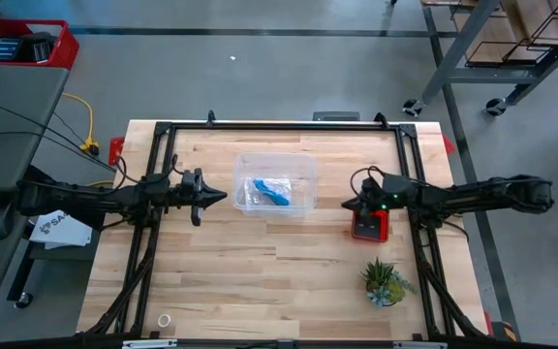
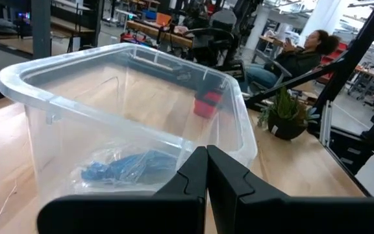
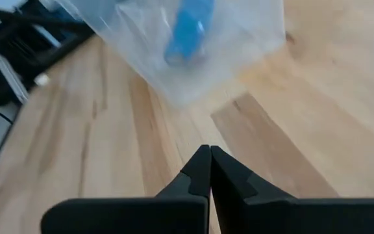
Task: Roll bandage
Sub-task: Return to Home Position
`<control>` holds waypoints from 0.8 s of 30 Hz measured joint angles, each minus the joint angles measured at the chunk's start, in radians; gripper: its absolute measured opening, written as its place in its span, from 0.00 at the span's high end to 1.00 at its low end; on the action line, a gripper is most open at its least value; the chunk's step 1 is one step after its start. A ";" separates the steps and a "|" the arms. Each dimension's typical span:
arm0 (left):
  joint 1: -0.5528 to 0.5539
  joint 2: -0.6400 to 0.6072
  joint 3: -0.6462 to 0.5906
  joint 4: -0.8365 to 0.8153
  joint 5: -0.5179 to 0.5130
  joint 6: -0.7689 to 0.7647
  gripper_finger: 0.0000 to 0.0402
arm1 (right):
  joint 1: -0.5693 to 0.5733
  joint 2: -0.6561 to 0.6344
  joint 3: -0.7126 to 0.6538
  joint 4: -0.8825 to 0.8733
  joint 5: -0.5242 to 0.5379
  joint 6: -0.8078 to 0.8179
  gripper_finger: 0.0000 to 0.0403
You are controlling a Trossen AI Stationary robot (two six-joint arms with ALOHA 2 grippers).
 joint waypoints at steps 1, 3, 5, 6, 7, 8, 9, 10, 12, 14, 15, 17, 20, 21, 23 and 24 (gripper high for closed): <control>0.000 0.000 0.000 -0.003 0.000 0.000 1.00 | -0.001 0.000 0.000 -0.020 0.000 0.000 1.00; 0.000 0.000 0.000 -0.005 0.000 0.000 1.00 | 0.002 -0.013 0.000 -0.072 0.000 -0.001 1.00; 0.000 0.000 0.000 -0.005 0.000 0.000 1.00 | 0.011 -0.089 0.002 -0.172 -0.001 0.000 1.00; 0.000 0.000 0.000 -0.004 0.000 0.000 1.00 | 0.015 -0.135 0.001 -0.225 -0.003 0.000 1.00; 0.000 0.000 0.000 -0.004 0.000 0.000 1.00 | 0.019 -0.187 0.001 -0.280 -0.004 0.000 1.00; 0.000 0.000 0.000 -0.004 0.000 0.000 1.00 | 0.023 -0.245 0.001 -0.337 -0.004 0.000 1.00; 0.000 0.000 0.000 -0.005 0.000 0.000 1.00 | 0.027 -0.309 0.000 -0.396 -0.004 0.000 1.00; 0.000 0.000 0.000 -0.007 0.000 0.000 1.00 | 0.031 -0.375 0.000 -0.441 0.000 0.001 1.00; 0.000 0.001 0.000 -0.008 0.001 0.000 1.00 | 0.047 -0.488 0.001 -0.439 0.025 0.000 1.00; 0.000 0.002 0.000 -0.012 0.000 0.000 1.00 | 0.065 -0.594 0.001 -0.445 0.058 0.000 1.00; 0.000 0.003 0.000 -0.011 0.000 0.000 1.00 | 0.074 -0.642 0.001 -0.446 0.070 0.000 1.00; 0.000 0.005 0.000 -0.009 0.001 0.000 1.00 | 0.089 -0.731 0.001 -0.449 0.083 0.000 1.00; 0.000 0.005 0.000 -0.010 0.000 0.000 1.00 | 0.104 -0.841 0.001 -0.449 0.084 0.000 1.00; 0.000 0.005 0.000 -0.010 0.001 0.000 1.00 | 0.107 -0.875 0.001 -0.449 0.084 0.000 1.00; 0.000 0.005 0.000 -0.010 0.000 0.000 1.00 | 0.111 -0.911 0.002 -0.442 0.084 0.000 1.00; 0.000 0.005 0.000 -0.009 0.000 0.000 1.00 | 0.111 -0.910 0.002 -0.439 0.083 0.000 1.00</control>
